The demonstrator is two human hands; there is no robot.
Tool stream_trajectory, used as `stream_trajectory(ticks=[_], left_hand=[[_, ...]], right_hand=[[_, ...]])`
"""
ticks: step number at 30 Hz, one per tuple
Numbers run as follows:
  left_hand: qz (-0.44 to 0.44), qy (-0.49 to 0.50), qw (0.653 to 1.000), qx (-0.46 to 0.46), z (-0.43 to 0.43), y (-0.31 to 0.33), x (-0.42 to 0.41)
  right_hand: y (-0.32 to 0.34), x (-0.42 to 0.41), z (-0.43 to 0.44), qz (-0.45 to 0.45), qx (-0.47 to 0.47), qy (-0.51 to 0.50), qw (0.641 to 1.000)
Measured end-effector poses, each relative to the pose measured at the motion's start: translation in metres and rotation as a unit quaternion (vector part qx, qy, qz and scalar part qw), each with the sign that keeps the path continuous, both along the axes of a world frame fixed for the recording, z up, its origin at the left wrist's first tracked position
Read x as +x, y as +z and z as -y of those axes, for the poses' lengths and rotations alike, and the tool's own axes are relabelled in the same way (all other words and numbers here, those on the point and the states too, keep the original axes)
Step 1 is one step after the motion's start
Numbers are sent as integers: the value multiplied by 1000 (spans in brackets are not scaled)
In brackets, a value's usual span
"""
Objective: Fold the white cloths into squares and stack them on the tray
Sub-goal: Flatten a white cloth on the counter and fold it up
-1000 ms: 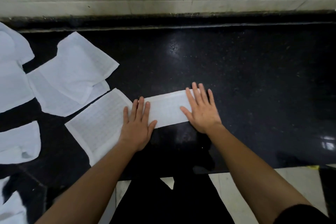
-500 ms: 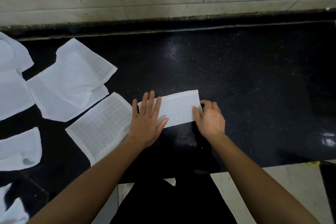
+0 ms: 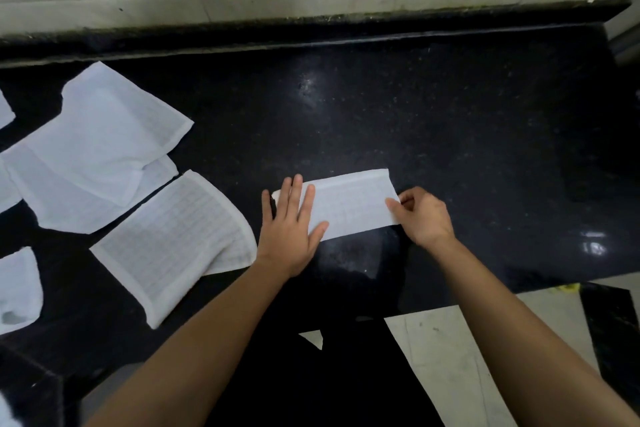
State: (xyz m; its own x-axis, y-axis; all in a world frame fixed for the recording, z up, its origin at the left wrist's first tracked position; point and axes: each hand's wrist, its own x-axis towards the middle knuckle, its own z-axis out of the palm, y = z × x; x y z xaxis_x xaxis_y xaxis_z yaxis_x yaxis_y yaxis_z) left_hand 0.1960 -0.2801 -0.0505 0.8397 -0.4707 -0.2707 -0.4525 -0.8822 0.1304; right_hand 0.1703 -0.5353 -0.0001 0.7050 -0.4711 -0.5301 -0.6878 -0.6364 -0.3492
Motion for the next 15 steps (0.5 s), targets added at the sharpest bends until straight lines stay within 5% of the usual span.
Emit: stream_trajectory(ticks=[4, 9, 15], left_hand=[[5, 1, 1000, -4, 2, -2, -1], [5, 3, 1000, 5, 3, -2, 1], [-4, -2, 1000, 23, 0, -4, 2]], right_hand=[[-4, -9, -28, 172, -152, 136, 964], [-31, 8, -68, 113, -127, 354, 919], [-53, 13, -48, 88, -150, 429, 887]])
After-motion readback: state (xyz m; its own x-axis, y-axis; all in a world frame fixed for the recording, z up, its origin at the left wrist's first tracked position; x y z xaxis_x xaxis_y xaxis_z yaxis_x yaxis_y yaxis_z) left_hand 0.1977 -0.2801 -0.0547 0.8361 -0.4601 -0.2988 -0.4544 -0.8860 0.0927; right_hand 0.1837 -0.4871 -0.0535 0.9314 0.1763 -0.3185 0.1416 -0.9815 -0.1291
